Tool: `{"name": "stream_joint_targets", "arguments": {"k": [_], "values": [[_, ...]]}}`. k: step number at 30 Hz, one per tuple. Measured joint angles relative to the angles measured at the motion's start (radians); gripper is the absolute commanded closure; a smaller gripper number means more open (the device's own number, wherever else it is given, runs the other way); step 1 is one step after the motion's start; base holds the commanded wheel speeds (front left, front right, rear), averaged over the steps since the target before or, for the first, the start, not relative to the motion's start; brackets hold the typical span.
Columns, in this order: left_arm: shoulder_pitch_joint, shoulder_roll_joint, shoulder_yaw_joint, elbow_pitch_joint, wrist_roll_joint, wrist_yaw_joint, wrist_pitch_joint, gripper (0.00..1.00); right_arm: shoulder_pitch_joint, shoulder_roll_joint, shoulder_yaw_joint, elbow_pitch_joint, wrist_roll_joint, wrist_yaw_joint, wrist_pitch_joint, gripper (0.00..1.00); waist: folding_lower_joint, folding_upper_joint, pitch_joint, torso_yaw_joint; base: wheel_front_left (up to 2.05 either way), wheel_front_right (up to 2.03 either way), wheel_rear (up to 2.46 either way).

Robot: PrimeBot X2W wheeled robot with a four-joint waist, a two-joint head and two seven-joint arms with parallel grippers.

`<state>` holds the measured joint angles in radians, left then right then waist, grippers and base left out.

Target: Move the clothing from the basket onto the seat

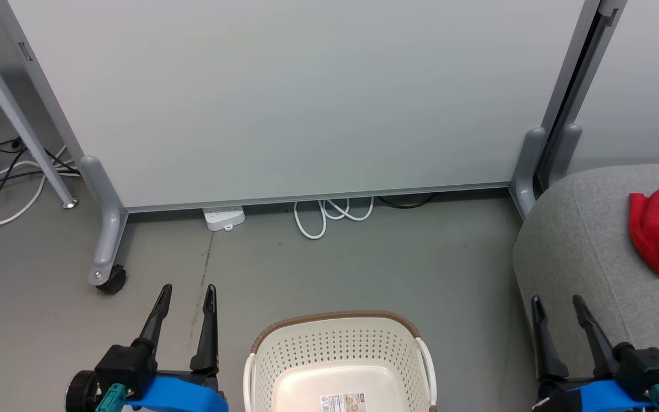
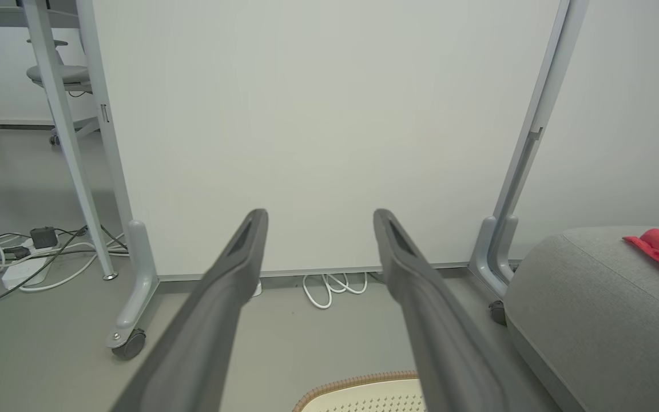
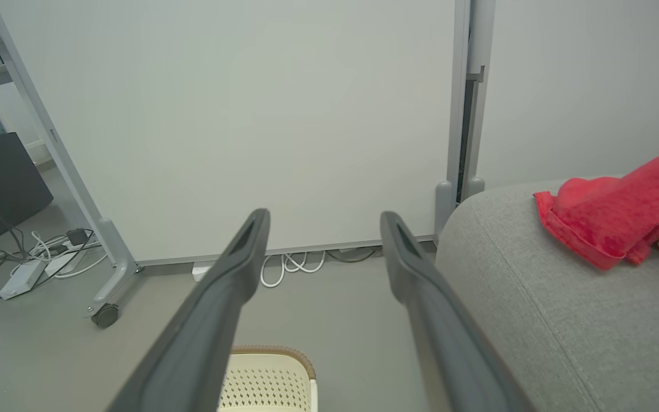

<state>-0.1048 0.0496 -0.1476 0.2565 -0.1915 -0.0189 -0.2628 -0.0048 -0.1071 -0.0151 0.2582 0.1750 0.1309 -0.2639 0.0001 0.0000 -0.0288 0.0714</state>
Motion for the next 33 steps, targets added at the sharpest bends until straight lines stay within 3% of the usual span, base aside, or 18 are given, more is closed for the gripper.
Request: {"name": "stream_joint_targets", "arguments": {"k": [2,3,8,33], "values": [[0.000,0.000,-0.002,0.001,-0.001,-0.002,0.000,0.00,0.000,0.000,0.002,0.001,0.000,0.000,0.000,0.00,-0.0001,0.0000,-0.001,0.000,0.00,0.00,0.00],[0.000,0.000,-0.002,0.001,-0.001,-0.002,0.000,1.00,0.000,0.000,0.002,0.001,0.000,0.000,0.000,1.00,-0.0001,0.0000,-0.001,0.000,0.00,0.00,0.00],[0.025,-0.002,-0.002,0.034,-0.014,-0.002,0.008,1.00,0.011,0.004,0.002,0.037,0.012,0.000,0.008,1.00,0.0000,0.0000,-0.001,-0.001,0.00,0.00,0.00],[0.026,-0.002,0.077,0.026,-0.448,-0.030,0.122,1.00,-0.004,0.020,-0.026,0.025,0.450,0.000,0.123,1.00,0.0000,0.0000,0.006,-0.015,0.00,0.00,0.00]]}}
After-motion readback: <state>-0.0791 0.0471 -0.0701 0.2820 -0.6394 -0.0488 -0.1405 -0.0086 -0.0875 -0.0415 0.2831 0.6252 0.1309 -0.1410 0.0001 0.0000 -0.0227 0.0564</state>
